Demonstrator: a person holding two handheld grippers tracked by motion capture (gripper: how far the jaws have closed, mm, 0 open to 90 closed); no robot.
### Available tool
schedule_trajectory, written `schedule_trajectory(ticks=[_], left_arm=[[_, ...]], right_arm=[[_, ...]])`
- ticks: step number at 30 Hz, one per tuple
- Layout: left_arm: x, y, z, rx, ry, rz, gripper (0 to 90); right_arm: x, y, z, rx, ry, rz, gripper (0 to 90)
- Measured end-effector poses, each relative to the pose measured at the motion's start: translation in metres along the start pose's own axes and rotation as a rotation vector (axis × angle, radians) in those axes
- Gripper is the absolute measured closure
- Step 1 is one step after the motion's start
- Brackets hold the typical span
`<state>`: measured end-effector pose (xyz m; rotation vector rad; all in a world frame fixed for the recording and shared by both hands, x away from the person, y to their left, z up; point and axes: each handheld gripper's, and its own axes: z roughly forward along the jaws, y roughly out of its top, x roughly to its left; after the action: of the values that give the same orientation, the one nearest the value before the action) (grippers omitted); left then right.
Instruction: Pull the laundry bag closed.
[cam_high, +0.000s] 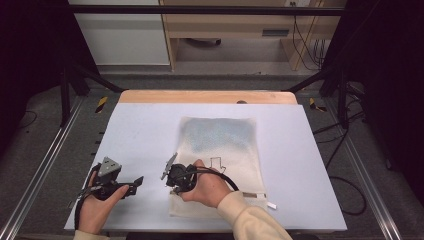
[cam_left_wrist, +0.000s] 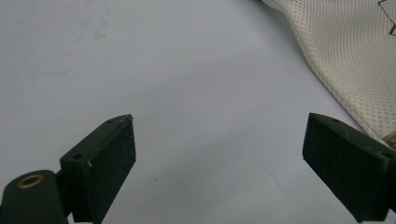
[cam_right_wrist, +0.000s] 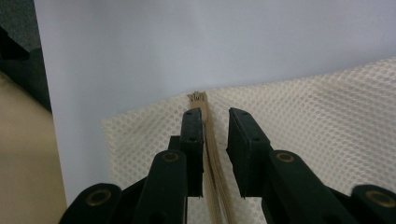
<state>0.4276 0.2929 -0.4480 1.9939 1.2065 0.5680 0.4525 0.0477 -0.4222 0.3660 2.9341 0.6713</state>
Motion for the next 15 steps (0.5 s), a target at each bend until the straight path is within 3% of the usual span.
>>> schedule_trajectory(ticks=[15], left_arm=[[0.001,0.0,0.0,-0.003,-0.004,-0.002,9.3]], right_arm=[[0.003,0.007,0.015,0.022,0.023,-0.013,73.2]])
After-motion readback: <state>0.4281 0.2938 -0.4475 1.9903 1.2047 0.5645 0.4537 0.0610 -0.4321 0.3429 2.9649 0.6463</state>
